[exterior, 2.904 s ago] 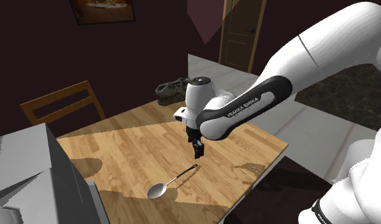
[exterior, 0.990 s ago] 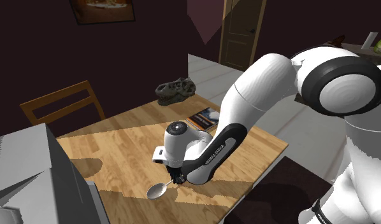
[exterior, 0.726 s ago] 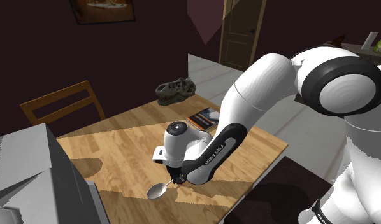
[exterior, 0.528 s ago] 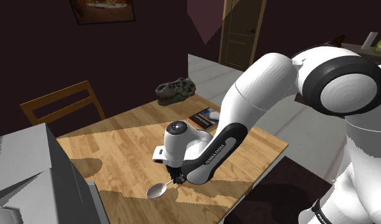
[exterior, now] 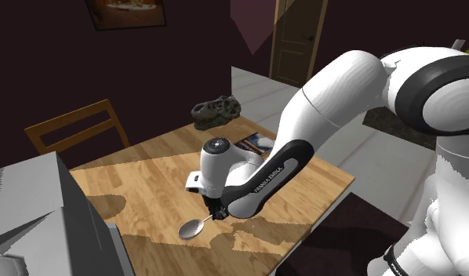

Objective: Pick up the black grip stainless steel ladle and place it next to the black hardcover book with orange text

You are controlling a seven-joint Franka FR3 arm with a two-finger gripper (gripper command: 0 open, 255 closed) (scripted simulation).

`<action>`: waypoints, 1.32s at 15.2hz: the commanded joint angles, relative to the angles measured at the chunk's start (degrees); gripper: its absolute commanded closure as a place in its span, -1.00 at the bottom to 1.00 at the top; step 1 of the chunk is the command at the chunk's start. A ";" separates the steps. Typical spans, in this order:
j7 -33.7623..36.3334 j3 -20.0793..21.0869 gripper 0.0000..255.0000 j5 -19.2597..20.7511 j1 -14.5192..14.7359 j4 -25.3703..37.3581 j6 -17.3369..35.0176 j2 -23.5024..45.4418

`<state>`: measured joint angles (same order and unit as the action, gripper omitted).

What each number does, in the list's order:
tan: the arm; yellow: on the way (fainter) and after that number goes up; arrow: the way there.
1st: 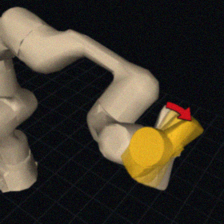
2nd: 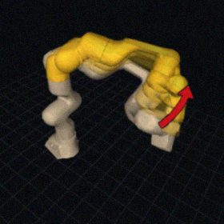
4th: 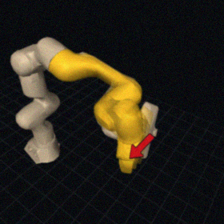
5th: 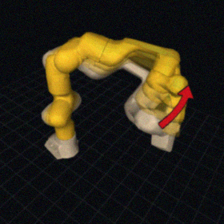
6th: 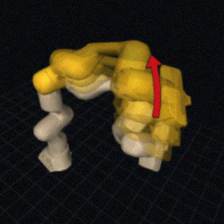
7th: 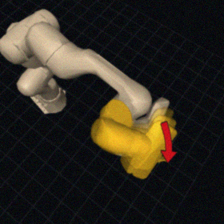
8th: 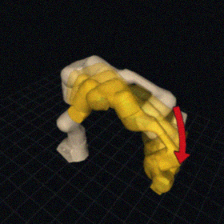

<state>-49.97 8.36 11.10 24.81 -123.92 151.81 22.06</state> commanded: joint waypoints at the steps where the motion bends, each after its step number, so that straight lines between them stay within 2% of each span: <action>1: -0.49 0.36 1.00 -0.54 -0.31 -0.14 -1.25 -1.39; 12: -2.61 1.74 1.00 -3.23 -1.25 0.56 -8.20 -7.77; 20: -15.15 -0.82 1.00 -7.45 -8.45 -10.35 -4.36 -15.46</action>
<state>-63.29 7.96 4.18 17.27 -133.00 146.95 7.45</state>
